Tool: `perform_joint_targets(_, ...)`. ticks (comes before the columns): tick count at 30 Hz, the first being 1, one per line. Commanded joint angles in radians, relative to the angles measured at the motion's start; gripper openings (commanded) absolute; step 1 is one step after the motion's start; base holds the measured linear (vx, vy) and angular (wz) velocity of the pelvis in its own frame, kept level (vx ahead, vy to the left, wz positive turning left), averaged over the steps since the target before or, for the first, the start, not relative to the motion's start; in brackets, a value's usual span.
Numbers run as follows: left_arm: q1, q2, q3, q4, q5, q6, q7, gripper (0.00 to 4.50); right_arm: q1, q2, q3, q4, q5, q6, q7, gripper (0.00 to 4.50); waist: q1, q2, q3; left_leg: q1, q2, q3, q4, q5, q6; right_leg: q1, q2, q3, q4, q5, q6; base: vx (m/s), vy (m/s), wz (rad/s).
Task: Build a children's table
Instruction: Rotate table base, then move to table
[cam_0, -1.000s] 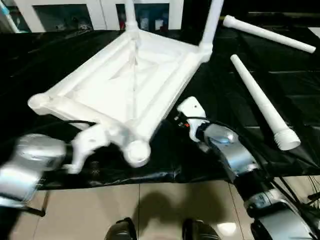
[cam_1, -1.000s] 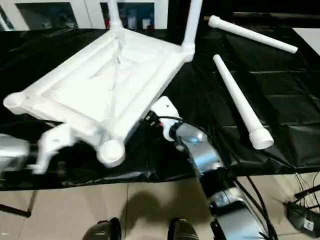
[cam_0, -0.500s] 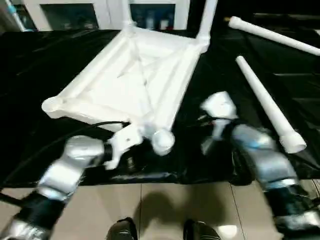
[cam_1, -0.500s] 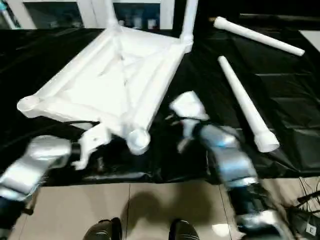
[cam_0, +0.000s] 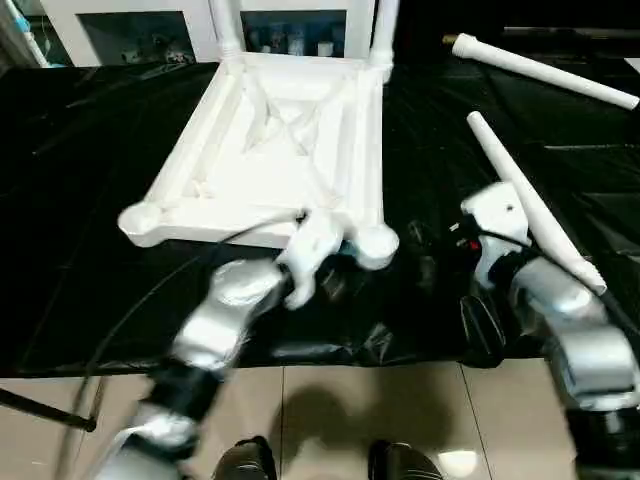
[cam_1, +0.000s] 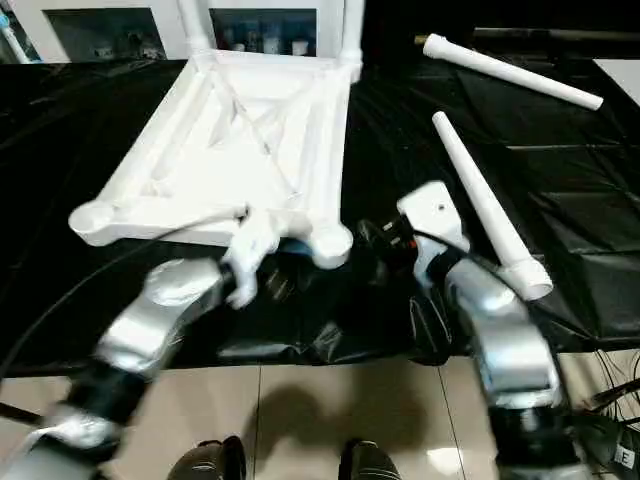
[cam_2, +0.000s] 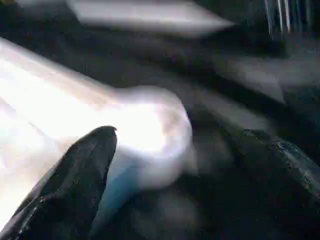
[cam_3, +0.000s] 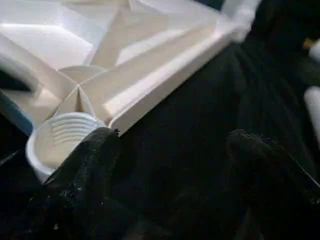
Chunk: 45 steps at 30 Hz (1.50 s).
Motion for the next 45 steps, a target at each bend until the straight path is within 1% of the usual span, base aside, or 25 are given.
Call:
perform_joint_targets(1,0.005,-0.019,0.052,-0.025,-0.025,-0.009,0.081,4.46,0.015,0.005,-0.018,-0.037,-0.007,0.043,-0.040,3.79,0.002,-0.011,-0.100,0.015,0.004,-0.010,-0.056,-0.250,0.058,0.063,-0.026,0.024,-0.083,-0.276,-0.180,0.000,0.000,0.00)
perform_joint_targets(11,0.339,-0.068,0.238,-0.384,0.095,0.047,0.456,4.46,0.120,0.124,-0.052,-0.120,-0.036,0.032,-0.209,3.79,-0.015,-0.005,-0.124,0.027,0.018,-0.013,-0.055,-0.250,0.055,0.056,0.000,0.009,-0.081,-0.276,-0.159,0.005,0.000,0.00)
perform_joint_targets(12,0.340,-0.070,0.240,-0.382,0.097,0.044,0.463,4.46,0.120,0.126,-0.052,-0.118,-0.036,0.032,-0.211,3.79,-0.022,0.008,-0.115,-0.021,0.015,-0.070,-0.097,-0.324,0.090,0.091,-0.002,-0.054,-0.056,-0.309,-0.153,-0.031,-0.026,0.22)
perform_joint_targets(15,0.340,-0.092,0.263,-0.368,0.117,0.057,0.539,4.46,0.117,0.145,-0.041,-0.092,-0.032,0.036,-0.227,3.79,-0.053,0.049,-0.118,0.027,0.107,-0.220,-0.134,-0.427,0.187,0.067,0.025,-0.084,0.032,-0.199,-0.259,0.000,-0.060,0.52)
perform_joint_targets(17,0.343,-0.108,0.268,-0.384,0.120,0.088,0.580,4.46,0.122,0.156,-0.030,-0.090,-0.043,0.035,-0.239,3.79,-0.046,0.036,-0.120,0.021,0.079,-0.271,-0.154,-0.512,0.176,0.058,0.028,-0.052,0.087,-0.245,-0.282,-0.021,-0.139,0.60)
perform_joint_targets(19,0.356,-0.102,0.250,-0.412,0.133,0.100,0.599,4.46,0.129,0.166,-0.025,-0.099,-0.055,0.041,-0.258,3.79,-0.045,0.011,-0.129,0.044,0.088,-0.211,-0.128,-0.525,0.112,0.042,0.010,-0.017,0.036,-0.289,-0.328,-0.020,-0.233,0.65)
perform_joint_targets(21,0.361,-0.105,0.248,-0.424,0.128,0.120,0.609,4.46,0.135,0.183,-0.038,-0.102,-0.040,0.055,-0.265,3.79,-0.008,-0.056,-0.120,0.057,-0.126,-0.031,0.229,-0.388,0.123,0.001,-0.017,-0.006,-0.159,-0.549,-0.421,-0.038,-0.275,0.49)
perform_joint_targets(22,0.359,-0.105,0.252,-0.431,0.114,0.110,0.596,4.46,0.140,0.182,-0.030,-0.105,-0.042,0.051,-0.263,3.79,0.004,-0.058,-0.117,0.017,-0.113,-0.026,0.255,-0.343,0.147,0.044,-0.043,0.023,-0.151,-0.666,-0.357,-0.035,-0.205,0.07)
perform_joint_targets(23,0.353,-0.103,0.257,-0.446,0.091,0.125,0.568,4.46,0.152,0.174,-0.012,-0.114,-0.048,0.033,-0.254,3.79,0.030,-0.046,-0.126,-0.039,-0.095,-0.062,0.198,-0.280,0.143,0.126,-0.080,0.100,-0.106,-0.676,-0.158,-0.035,-0.205,0.07)
perform_joint_targets(24,0.352,-0.105,0.258,-0.449,0.090,0.129,0.564,4.46,0.154,0.174,-0.008,-0.116,-0.050,0.027,-0.253,3.79,0.041,-0.037,-0.126,-0.011,-0.089,-0.071,0.155,-0.275,0.154,0.119,-0.091,0.119,-0.121,-0.647,-0.092,0.000,-0.171,0.20)
perform_joint_targets(25,0.349,-0.098,0.257,-0.448,0.095,0.118,0.555,4.46,0.159,0.180,-0.008,-0.120,-0.042,0.024,-0.247,3.79,0.036,-0.011,-0.142,0.051,-0.036,-0.102,0.048,-0.163,0.201,0.104,-0.036,0.072,-0.126,-0.512,0.071,-0.081,-0.183,0.38)
perform_joint_targets(27,0.348,-0.087,0.257,-0.445,0.091,0.098,0.545,4.46,0.169,0.196,-0.006,-0.126,-0.025,0.019,-0.242,3.79,0.026,-0.002,-0.155,0.082,0.032,-0.128,0.003,-0.194,0.226,0.107,-0.030,0.013,-0.118,-0.446,0.136,-0.083,-0.167,0.27)
perform_joint_targets(30,0.355,-0.060,0.238,-0.446,0.090,0.096,0.519,4.46,0.172,0.223,-0.010,-0.132,-0.001,0.041,-0.252,3.79,0.002,0.010,-0.113,0.147,0.045,-0.100,-0.025,-0.513,0.139,0.085,-0.039,-0.034,-0.161,-0.724,0.081,-0.052,-0.093,0.09)
perform_joint_targets(31,0.357,-0.058,0.236,-0.446,0.091,0.095,0.518,4.46,0.171,0.226,-0.010,-0.132,-0.001,0.044,-0.256,3.79,-0.017,0.022,-0.094,0.224,0.051,-0.075,0.007,-0.667,0.104,0.051,0.013,-0.153,-0.228,-0.861,0.125,-0.031,-0.088,0.08)
perform_joint_targets(32,0.358,-0.057,0.235,-0.447,0.090,0.096,0.518,4.46,0.171,0.225,-0.007,-0.131,-0.004,0.042,-0.257,3.79,0.066,0.047,-0.093,0.034,0.185,-0.101,-0.153,-0.905,0.062,0.194,-0.001,-0.099,0.218,-0.448,0.025,-0.031,-0.088,0.08)
perform_joint_targets(33,0.358,-0.057,0.235,-0.448,0.090,0.096,0.518,4.46,0.171,0.225,-0.007,-0.130,-0.004,0.041,-0.257,3.79,0.066,0.047,-0.093,0.034,0.185,-0.101,-0.153,-0.905,0.062,0.194,-0.001,-0.099,0.218,-0.448,0.025,0.006,-0.080,0.08)
perform_joint_targets(34,0.359,-0.057,0.237,-0.447,0.090,0.100,0.521,4.46,0.169,0.224,-0.004,-0.126,-0.008,0.036,-0.259,3.79,0.105,0.013,-0.108,0.145,0.242,0.008,-0.147,-0.961,0.047,0.135,-0.021,-0.002,0.289,-0.484,-0.013,0.079,-0.187,-0.24)
perform_joint_targets(35,0.359,-0.057,0.237,-0.447,0.090,0.100,0.521,4.46,0.169,0.224,-0.004,-0.126,-0.008,0.036,-0.259,3.79,0.108,-0.025,-0.112,0.270,0.156,0.047,0.025,-0.960,-0.021,0.017,-0.012,0.087,0.095,-0.935,0.008,0.079,-0.187,-0.24)
perform_joint_targets(36,0.361,-0.053,0.237,-0.447,0.090,0.102,0.519,4.46,0.165,0.229,-0.008,-0.120,-0.004,0.035,-0.263,3.79,0.117,-0.006,-0.094,0.167,-0.019,0.024,0.169,-0.594,0.037,0.096,-0.146,0.234,-0.117,-1.100,-0.072,0.202,-0.230,-0.47)
perform_joint_targets(37,0.361,-0.053,0.237,-0.447,0.090,0.102,0.519,4.46,0.165,0.229,-0.008,-0.120,-0.004,0.035,-0.263,3.79,0.162,-0.052,-0.103,0.080,-0.032,-0.018,0.201,-0.449,0.062,0.202,-0.140,0.287,-0.117,-1.065,-0.072,0.251,-0.143,-0.36)
perform_joint_targets(41,0.371,-0.036,0.237,-0.455,0.088,0.111,0.515,4.46,0.148,0.235,-0.002,-0.097,-0.011,0.025,-0.270,3.79,0.203,-0.056,-0.155,-0.038,-0.158,-0.095,0.207,-0.129,0.163,0.329,0.052,0.288,-0.034,0.278,0.059,0.220,-0.108,0.19)
perform_joint_targets(42,0.374,-0.032,0.236,-0.456,0.088,0.110,0.514,4.46,0.147,0.236,0.001,-0.097,-0.013,0.024,-0.271,3.79,0.209,-0.031,-0.180,-0.058,-0.148,-0.095,0.155,-0.041,0.214,0.373,0.110,0.249,0.004,0.656,0.228,0.205,-0.013,0.48)
perform_joint_targets(43,0.376,-0.030,0.237,-0.458,0.085,0.109,0.511,4.46,0.147,0.238,0.004,-0.097,-0.013,0.023,-0.272,3.79,0.151,0.046,-0.196,0.092,-0.011,-0.193,0.069,0.135,0.360,0.213,0.143,0.105,0.118,0.480,0.377,0.139,0.048,0.19)
perform_joint_targets(44,0.377,-0.029,0.238,-0.458,0.083,0.109,0.511,4.46,0.147,0.238,0.004,-0.097,-0.012,0.022,-0.272,3.79,0.064,0.064,-0.224,0.259,0.151,-0.366,0.042,0.408,0.564,-0.005,0.035,0.040,0.236,-0.252,0.280,0.139,0.048,0.19)
perform_joint_targets(45,0.377,-0.027,0.239,-0.459,0.081,0.109,0.511,4.46,0.146,0.239,0.005,-0.098,-0.012,0.023,-0.272,3.79,0.060,0.047,-0.198,0.219,0.147,-0.329,0.043,0.556,0.584,-0.056,-0.005,0.053,0.267,-0.254,0.198,0.110,0.003,-0.16)
